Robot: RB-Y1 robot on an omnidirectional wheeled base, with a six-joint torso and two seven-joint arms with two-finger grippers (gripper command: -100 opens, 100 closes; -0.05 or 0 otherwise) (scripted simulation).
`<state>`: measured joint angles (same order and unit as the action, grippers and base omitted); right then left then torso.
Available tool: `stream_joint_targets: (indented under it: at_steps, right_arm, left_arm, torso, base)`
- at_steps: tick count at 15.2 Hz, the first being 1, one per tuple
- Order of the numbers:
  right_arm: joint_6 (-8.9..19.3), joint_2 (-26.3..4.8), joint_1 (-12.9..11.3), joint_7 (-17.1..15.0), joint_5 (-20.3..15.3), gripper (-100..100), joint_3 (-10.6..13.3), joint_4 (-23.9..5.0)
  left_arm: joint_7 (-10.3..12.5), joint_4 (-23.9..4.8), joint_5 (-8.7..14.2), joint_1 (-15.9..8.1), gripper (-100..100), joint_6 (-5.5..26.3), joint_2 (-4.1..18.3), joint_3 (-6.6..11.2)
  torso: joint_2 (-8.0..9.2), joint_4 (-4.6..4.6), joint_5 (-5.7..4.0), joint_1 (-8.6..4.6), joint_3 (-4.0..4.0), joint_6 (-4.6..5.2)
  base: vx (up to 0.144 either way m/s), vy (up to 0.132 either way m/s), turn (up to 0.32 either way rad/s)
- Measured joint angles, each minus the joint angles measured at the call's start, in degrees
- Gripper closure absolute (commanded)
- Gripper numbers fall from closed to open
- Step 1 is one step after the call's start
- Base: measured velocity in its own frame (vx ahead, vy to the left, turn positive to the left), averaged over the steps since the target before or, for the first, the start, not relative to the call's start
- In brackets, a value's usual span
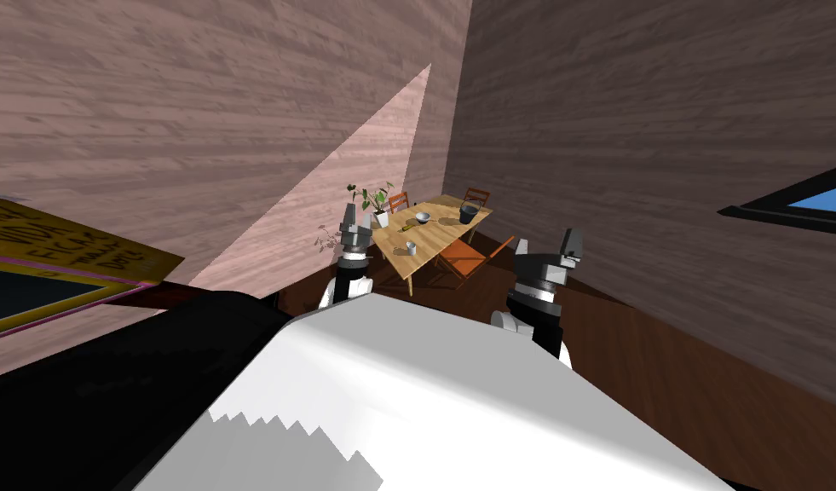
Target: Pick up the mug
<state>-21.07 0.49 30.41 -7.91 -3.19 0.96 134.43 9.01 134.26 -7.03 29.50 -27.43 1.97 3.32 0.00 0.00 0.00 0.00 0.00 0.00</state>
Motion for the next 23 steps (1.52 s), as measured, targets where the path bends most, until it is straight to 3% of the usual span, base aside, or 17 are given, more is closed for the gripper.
stream_joint_targets:
  at_steps: [6,11,15,21,23]
  right_arm:
    - [0.00,0.01,0.00,0.00,0.00,0,0.01,0.00]
    - [0.00,0.00,0.00,0.00,0.00,0,0.00,0.00]
    - [0.00,0.01,0.00,0.00,0.00,0,0.01,0.00]
    - [0.00,0.00,0.00,0.00,0.00,0,0.00,0.00]
    - [0.00,0.01,0.00,0.00,0.00,0,0.01,0.00]
  left_arm:
    - [-0.44,-3.14,1.25,-1.25,-100,4.40,4.08,1.08]
    - [-0.64,-4.58,2.27,-2.37,-100,9.21,6.08,2.05]
    - [-1.07,-7.87,3.41,-3.56,-100,12.72,7.72,3.07]
    - [-1.41,-10.04,4.79,-5.22,-100,19.55,9.51,4.32]
    - [-1.67,-12.42,5.47,-6.07,-100,21.37,10.24,4.93]
  torso:
    - [-0.09,-0.02,-0.04,-0.20,-0.05,0.01]
    - [-0.06,-0.02,-0.04,-0.17,-0.04,0.00]
    - [-0.13,-0.03,-0.05,-0.22,-0.08,0.01]
    - [-0.13,-0.03,-0.03,-0.17,-0.08,0.01]
    - [-0.16,-0.04,-0.05,-0.23,-0.09,0.01]
  base:
    - [0.014,-0.046,-0.024]
    - [0.013,-0.042,-0.026]
    - [0.026,-0.051,-0.024]
    - [0.026,-0.045,-0.031]
    - [0.030,-0.052,-0.023]
